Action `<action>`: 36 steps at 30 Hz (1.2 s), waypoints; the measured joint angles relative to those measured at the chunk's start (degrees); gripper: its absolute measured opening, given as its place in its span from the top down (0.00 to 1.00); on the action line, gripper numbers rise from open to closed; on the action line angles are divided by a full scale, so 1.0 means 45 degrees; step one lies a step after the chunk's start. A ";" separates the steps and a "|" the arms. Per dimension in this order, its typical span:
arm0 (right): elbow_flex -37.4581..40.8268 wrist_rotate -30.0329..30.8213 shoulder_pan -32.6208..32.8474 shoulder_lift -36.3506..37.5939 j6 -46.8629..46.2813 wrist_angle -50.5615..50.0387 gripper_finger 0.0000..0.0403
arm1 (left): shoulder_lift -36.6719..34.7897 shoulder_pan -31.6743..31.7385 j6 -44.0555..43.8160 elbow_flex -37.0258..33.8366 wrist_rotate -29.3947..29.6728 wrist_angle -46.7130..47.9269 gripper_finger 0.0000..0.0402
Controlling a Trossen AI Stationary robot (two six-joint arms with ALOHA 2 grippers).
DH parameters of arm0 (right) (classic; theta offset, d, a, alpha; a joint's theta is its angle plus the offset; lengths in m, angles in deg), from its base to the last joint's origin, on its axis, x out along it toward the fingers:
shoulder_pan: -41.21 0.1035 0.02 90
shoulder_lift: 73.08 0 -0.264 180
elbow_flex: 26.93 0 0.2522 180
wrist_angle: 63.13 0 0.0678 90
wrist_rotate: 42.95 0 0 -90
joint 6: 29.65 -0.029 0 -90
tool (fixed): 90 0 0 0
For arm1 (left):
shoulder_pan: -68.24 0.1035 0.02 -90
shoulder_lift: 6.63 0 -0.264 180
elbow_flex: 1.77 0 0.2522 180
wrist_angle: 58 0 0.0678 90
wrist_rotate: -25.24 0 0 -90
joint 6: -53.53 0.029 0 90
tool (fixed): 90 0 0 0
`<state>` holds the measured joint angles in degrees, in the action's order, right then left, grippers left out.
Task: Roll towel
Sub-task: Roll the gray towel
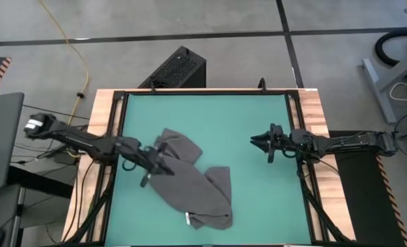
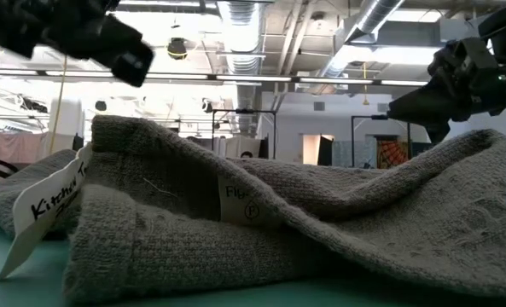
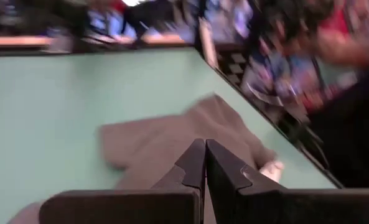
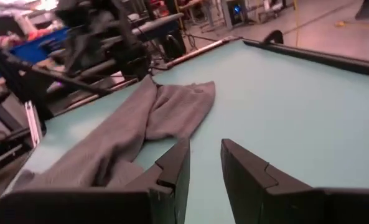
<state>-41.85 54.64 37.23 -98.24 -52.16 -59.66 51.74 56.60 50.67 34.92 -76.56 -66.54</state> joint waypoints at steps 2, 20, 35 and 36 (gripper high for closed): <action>-0.0018 0.0042 -0.0076 -0.0007 -0.0113 0.0303 0.70 | 0.1103 -0.0477 0.0328 0.1119 -0.0135 0.1047 1.00; -0.0081 0.2538 0.5584 -0.1390 -0.2971 0.1440 0.70 | 0.8848 -0.3472 0.2205 0.9303 -0.1639 0.6977 1.00; -0.0670 0.6641 0.9593 -0.5272 -0.3141 0.4245 0.70 | 1.0108 -0.3866 0.0700 0.9551 0.1788 0.6643 0.72; -0.0739 0.6641 0.9637 -0.5461 -0.3141 0.4223 0.70 | 1.0122 -0.3877 0.0425 0.9551 0.1831 0.6639 0.69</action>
<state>-45.17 84.53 80.60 -122.81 -66.29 -40.66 97.29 39.16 52.58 77.90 -68.32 -36.66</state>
